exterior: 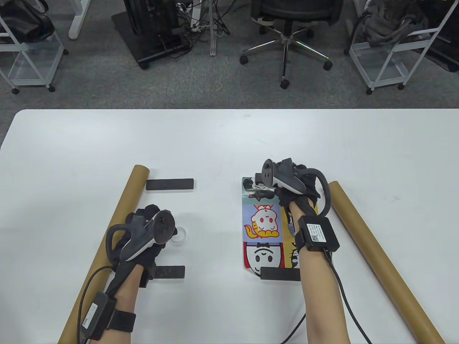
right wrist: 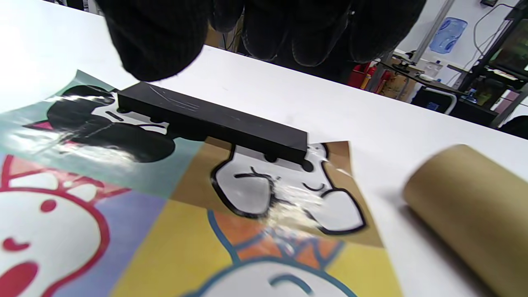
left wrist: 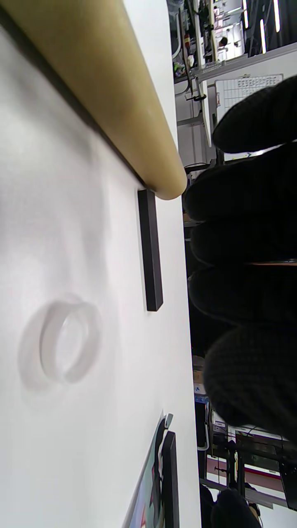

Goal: Roll up posters and store in mailing tubes

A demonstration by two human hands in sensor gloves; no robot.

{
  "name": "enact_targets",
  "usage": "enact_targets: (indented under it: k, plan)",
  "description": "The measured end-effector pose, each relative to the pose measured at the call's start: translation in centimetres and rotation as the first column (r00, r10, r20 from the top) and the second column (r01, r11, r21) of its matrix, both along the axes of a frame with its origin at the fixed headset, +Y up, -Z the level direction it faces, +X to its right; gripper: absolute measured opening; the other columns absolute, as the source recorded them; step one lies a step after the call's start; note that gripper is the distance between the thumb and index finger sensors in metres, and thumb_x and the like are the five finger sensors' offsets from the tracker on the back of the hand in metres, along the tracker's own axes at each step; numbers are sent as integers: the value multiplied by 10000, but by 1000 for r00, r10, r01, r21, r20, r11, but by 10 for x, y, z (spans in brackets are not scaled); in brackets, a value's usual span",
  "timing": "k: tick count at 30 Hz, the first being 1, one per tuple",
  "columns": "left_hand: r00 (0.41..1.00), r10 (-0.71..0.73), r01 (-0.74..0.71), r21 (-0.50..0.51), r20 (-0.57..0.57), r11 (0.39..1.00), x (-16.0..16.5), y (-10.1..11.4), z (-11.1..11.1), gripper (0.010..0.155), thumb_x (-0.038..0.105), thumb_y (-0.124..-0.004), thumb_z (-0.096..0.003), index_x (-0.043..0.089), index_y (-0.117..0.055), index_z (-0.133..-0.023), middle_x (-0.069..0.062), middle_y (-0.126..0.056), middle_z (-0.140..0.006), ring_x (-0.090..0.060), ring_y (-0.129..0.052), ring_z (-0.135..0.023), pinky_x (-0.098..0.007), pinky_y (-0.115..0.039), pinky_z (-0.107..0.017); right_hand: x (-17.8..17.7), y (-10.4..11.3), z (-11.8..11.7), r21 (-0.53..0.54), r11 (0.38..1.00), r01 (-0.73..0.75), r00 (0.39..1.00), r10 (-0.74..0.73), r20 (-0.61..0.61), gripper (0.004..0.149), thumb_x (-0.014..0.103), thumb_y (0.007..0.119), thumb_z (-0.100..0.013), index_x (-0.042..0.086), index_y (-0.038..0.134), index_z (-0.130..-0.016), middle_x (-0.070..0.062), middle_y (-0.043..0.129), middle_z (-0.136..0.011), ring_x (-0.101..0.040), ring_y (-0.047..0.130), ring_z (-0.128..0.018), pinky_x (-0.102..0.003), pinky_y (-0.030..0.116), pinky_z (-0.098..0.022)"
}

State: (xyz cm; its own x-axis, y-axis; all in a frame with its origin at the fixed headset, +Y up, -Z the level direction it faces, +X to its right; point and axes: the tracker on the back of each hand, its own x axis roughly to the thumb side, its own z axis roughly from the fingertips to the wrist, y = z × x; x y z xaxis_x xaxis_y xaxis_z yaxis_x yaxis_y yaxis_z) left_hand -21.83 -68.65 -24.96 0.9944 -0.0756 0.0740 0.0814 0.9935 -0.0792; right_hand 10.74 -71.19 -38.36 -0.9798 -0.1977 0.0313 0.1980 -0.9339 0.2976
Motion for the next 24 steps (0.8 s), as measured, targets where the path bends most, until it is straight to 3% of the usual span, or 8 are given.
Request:
enact_targets:
  k: [14, 24]
  plan:
    - [1000, 27, -27, 2, 6, 1000, -10, 2, 0, 583, 526, -786, -483, 305, -772, -1023, -26, -767, -1129, -334, -829, -1016, -593, -656, -809, -4, -42, -36, -52, 998, 24, 1000, -24, 0, 686, 346, 795, -451, 240, 476, -1050, -82, 571, -1138, -370, 653, -1032, -623, 569, -736]
    - [1000, 27, -26, -10, 9, 1000, -9, 1, -1, 578, 525, -784, -485, 310, -772, -1021, -24, -770, -1128, -330, -833, -1016, -594, -656, -810, -7, -45, -36, 62, 998, -10, 999, 13, -49, 613, 293, 803, -401, 297, 591, -976, -6, 695, -1032, -313, 765, -957, -592, 606, -734]
